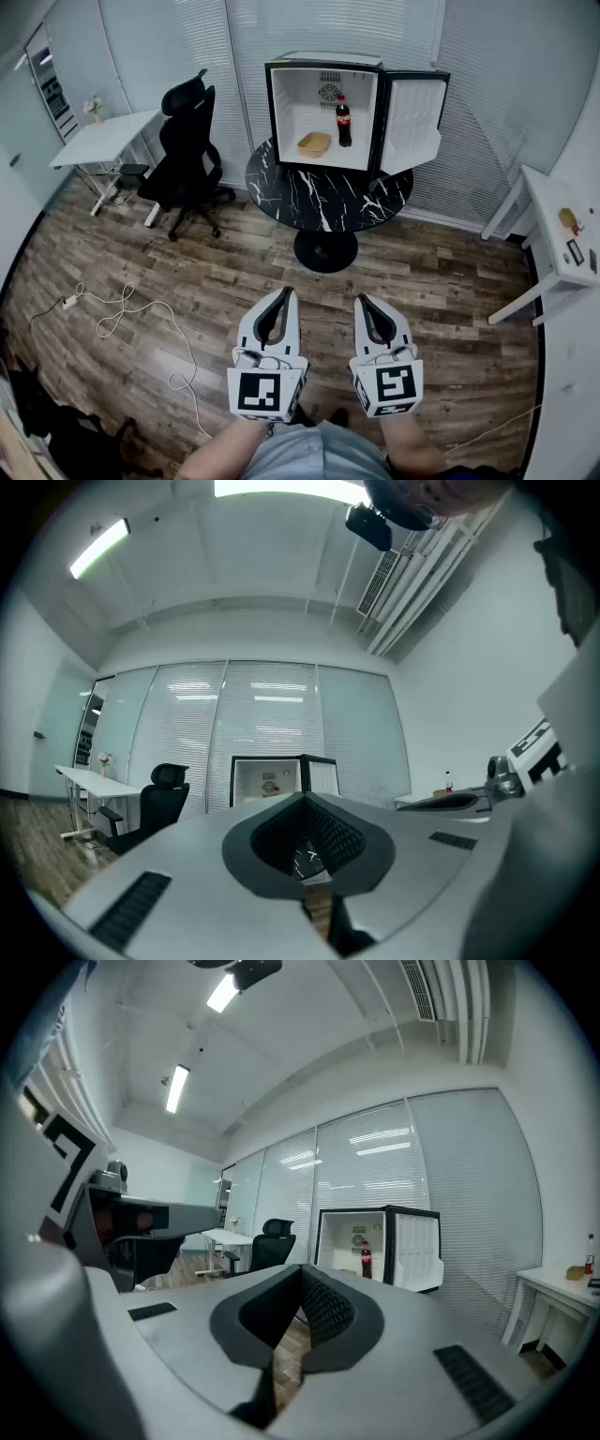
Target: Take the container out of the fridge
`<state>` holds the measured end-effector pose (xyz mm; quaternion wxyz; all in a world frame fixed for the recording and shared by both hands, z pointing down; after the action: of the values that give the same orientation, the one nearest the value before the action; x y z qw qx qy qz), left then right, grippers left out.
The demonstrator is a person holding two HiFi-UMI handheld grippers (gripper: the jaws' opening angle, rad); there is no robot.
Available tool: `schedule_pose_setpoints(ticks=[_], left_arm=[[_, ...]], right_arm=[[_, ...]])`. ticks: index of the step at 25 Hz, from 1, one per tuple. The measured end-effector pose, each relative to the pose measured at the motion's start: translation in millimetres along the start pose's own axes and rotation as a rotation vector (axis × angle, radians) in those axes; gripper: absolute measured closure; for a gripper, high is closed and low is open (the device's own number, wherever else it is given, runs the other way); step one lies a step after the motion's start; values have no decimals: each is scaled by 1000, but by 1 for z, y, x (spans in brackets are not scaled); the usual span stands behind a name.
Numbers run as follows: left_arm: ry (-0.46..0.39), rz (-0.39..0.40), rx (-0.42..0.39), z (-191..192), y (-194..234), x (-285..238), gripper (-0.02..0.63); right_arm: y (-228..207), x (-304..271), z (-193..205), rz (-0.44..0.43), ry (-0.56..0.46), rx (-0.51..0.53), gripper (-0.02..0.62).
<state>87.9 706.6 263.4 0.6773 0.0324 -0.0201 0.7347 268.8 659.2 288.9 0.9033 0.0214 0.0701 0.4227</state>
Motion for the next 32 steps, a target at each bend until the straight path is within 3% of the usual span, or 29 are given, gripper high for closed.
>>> schedule_pose_setpoints(ticks=[13,20,32], left_arm=[[1,3,-43,0,42,0,591],[6,7,-26,6,72,3,590],[71,-15,-49,37,98,-52,591]], right_arm=[[20,-23,-5,43,-28,-18,580],[28,-35,-5,99,-18,-29,580],[-7,-100,14,94,-14,-57,578]])
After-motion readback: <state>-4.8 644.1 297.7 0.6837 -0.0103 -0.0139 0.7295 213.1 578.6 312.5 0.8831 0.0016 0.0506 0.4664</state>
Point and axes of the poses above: the fingertips, and each gripper's own axes: x backward along the fingers, y to its left, z out of its underside, the point moved 10 cm from there along x, backward along the fingers, and after that the axes turned 2 degrees about -z, right-handed, at the moved point
